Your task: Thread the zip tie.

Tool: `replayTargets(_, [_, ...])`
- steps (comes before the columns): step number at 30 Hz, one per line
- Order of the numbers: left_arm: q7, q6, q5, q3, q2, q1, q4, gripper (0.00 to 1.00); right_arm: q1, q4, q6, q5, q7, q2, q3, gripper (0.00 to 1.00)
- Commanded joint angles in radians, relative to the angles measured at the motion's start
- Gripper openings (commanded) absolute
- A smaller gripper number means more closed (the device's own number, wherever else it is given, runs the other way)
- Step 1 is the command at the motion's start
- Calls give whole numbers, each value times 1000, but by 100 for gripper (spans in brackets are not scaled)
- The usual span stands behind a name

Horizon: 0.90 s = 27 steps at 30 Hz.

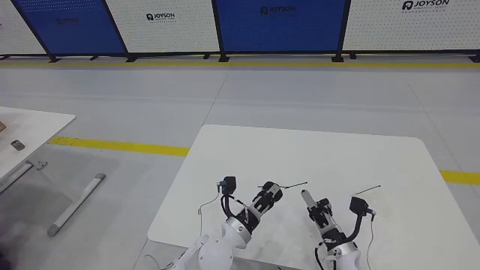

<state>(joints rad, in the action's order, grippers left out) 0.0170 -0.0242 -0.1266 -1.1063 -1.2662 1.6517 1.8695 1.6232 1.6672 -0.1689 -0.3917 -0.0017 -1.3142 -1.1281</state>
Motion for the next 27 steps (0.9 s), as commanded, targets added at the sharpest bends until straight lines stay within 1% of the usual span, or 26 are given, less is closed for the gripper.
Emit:
replayTargets(1, [-2,-2,0,0,0,-1,-1,0,0,0,0,0,1,0,0,100])
replayTargets(5, [-2,-2,0,0,0,-1,-1,0,0,0,0,0,1,0,0,100])
replayTargets(6, [-7,-2,11,0,-1,-1,-2,0,0,-1,1,-1,0,0,0,100])
replayTargets(8, [-28,-6,49,-3,-4,-2,-7,0,-8,-4,18,-49,14,2,-1,100])
replayTargets(11, [-49,-8,119,-11,-8,-1,-8,0,-18,-4,33,-168,19,10,-13,100])
replayTargets(13, [-47,-9,165,-17,-9,-1,-2,0,-22,1,46,-283,19,15,-16,100])
replayTargets(16, [-38,-9,195,-22,-10,-2,11,0,-27,13,79,-468,50,24,-8,100])
replayTargets(17, [-35,-10,199,-21,-10,-2,16,0,-25,26,98,-509,47,25,-6,100])
replayTargets(18, [-26,-10,204,-18,-10,-4,20,0,-22,33,100,-541,50,26,0,100])
replayTargets(20, [5,-6,217,-12,-10,-10,25,0,-16,42,106,-544,53,26,3,100])
replayTargets(27, [5,-6,217,-12,-10,-10,25,0,-16,42,106,-544,53,26,3,100])
